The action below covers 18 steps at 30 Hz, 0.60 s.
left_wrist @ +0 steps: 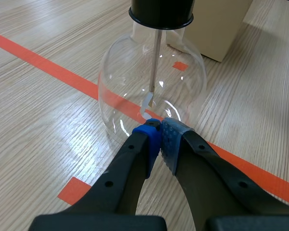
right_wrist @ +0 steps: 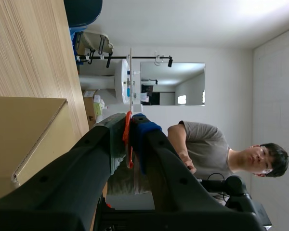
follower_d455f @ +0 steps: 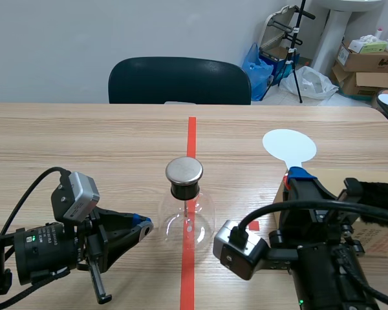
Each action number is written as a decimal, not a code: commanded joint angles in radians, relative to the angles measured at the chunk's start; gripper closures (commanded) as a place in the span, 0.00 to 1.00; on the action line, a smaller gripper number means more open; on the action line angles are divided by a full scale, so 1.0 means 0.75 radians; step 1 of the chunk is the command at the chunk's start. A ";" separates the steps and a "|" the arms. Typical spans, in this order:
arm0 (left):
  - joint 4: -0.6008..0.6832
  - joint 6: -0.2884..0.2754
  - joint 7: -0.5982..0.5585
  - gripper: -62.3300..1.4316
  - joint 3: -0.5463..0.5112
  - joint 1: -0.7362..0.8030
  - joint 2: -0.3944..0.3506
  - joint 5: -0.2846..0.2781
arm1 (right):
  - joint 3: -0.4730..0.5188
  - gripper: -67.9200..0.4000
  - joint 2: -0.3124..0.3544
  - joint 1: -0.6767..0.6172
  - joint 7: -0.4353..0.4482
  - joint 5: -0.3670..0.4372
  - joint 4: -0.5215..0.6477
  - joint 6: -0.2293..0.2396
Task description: Do the electroscope experiment
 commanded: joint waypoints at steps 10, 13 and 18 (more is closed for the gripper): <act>0.033 -0.002 -0.014 0.95 0.000 0.004 0.004 -0.018 | 0.012 0.98 0.010 0.016 -0.001 -0.001 0.022 -0.015; 0.033 -0.002 -0.014 0.95 0.000 0.004 0.004 -0.018 | 0.012 0.98 0.010 0.016 0.017 -0.001 0.022 -0.015; 0.033 -0.002 -0.014 0.95 0.000 0.004 0.004 -0.018 | 0.012 0.98 0.010 0.016 0.094 -0.001 0.022 -0.015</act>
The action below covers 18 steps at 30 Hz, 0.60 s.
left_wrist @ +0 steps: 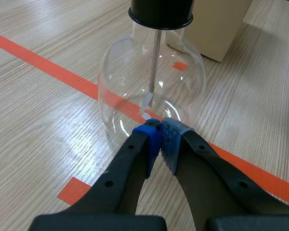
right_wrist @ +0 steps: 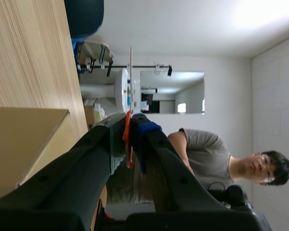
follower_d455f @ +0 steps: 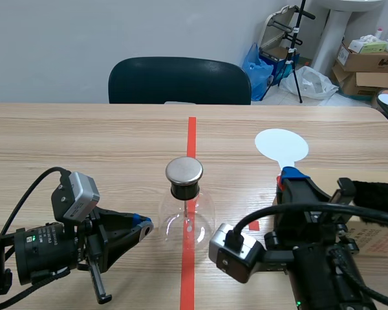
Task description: Do the electroscope experiment
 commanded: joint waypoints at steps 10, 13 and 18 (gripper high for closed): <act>0.033 -0.002 -0.014 0.95 0.000 0.004 0.004 -0.018 | 0.012 0.98 0.010 0.016 0.303 -0.001 0.022 -0.015; 0.033 -0.002 -0.014 0.95 0.000 0.004 0.004 -0.018 | 0.012 0.98 0.010 0.016 0.396 -0.001 0.022 -0.015; 0.033 -0.002 -0.014 0.95 0.000 0.004 0.004 -0.018 | 0.012 0.98 0.010 0.016 0.509 -0.001 0.022 -0.015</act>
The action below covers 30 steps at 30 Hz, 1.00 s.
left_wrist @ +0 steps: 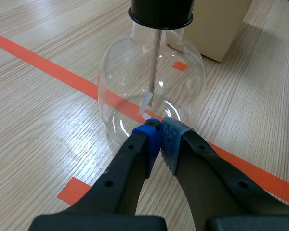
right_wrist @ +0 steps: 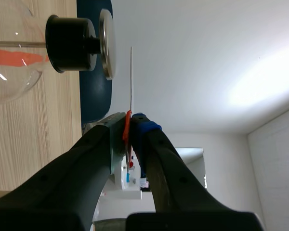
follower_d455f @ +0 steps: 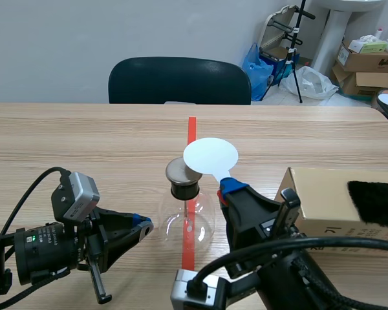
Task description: Do the electroscope experiment
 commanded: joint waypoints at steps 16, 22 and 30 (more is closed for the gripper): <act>0.033 -0.002 -0.014 0.95 0.000 0.004 0.004 -0.018 | 0.012 0.98 0.010 0.016 0.194 -0.001 0.022 -0.015; 0.033 -0.002 -0.014 0.95 0.000 0.007 0.004 -0.018 | 0.012 0.98 0.010 0.016 0.198 -0.001 0.022 -0.015; 0.033 -0.002 -0.014 0.95 0.000 0.011 0.004 -0.018 | 0.012 0.98 0.010 0.016 0.197 -0.001 0.022 -0.015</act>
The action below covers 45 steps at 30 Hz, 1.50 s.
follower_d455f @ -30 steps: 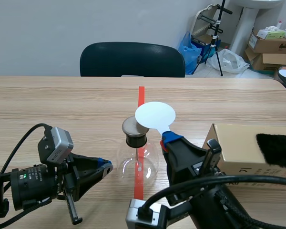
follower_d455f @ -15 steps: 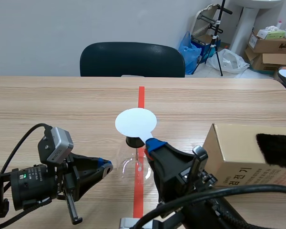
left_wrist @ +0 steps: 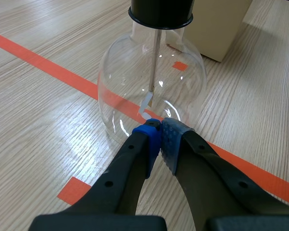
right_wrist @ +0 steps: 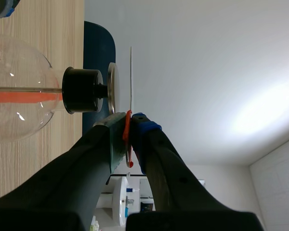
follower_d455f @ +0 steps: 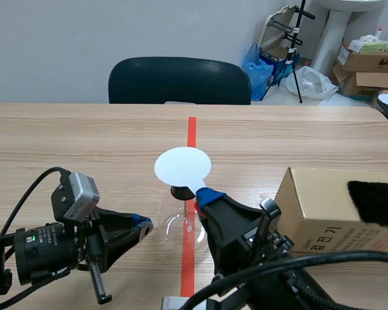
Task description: Do the electroscope experiment
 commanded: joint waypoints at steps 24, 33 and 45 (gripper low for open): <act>0.033 -0.002 -0.014 0.95 0.000 0.010 0.004 -0.018 | 0.012 0.98 0.010 0.016 -0.002 -0.001 0.022 -0.015; 0.033 -0.002 -0.014 0.95 0.000 0.010 0.004 -0.018 | 0.012 0.98 0.010 0.016 -0.125 -0.001 0.022 -0.015; 0.033 -0.002 -0.014 0.95 0.000 0.010 0.004 -0.018 | 0.012 0.98 0.010 0.016 -0.536 -0.001 0.022 -0.015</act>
